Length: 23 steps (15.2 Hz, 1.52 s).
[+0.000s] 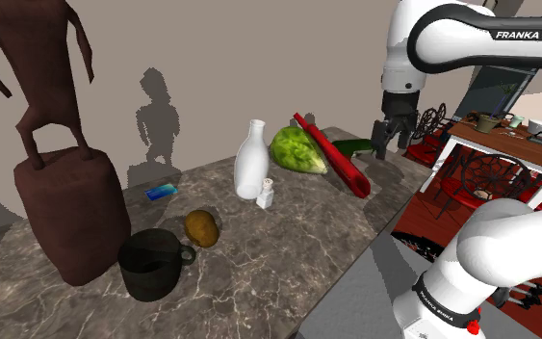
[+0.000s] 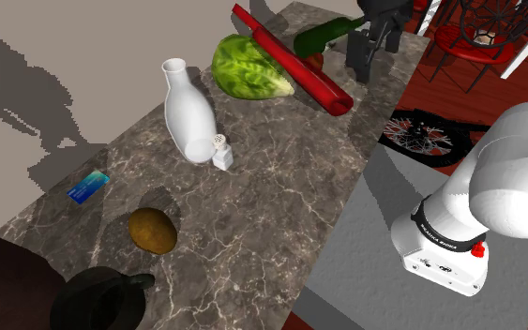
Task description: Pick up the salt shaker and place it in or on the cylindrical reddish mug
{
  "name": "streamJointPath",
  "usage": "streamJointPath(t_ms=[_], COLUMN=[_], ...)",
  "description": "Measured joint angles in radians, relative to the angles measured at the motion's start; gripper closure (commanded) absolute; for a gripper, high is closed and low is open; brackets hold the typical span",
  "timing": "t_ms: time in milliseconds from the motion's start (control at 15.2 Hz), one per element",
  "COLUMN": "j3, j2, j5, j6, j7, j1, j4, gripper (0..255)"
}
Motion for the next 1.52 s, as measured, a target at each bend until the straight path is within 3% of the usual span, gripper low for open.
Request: streamJointPath(t_ms=[198, 594, 990, 1518], j3=[0.014, 0.071, 0.134, 0.213], j2=[0.026, 0.163, 0.334, 0.582], j5=[0.013, 0.054, 0.074, 0.046], j6=[0.034, 0.213, 0.367, 0.548], j7=[0.014, 0.066, 0.121, 0.203], j1=[0.010, 0.047, 0.080, 0.112], j4=[-0.001, -0.006, 0.053, 0.172], gripper=[0, 0, 0, 0])
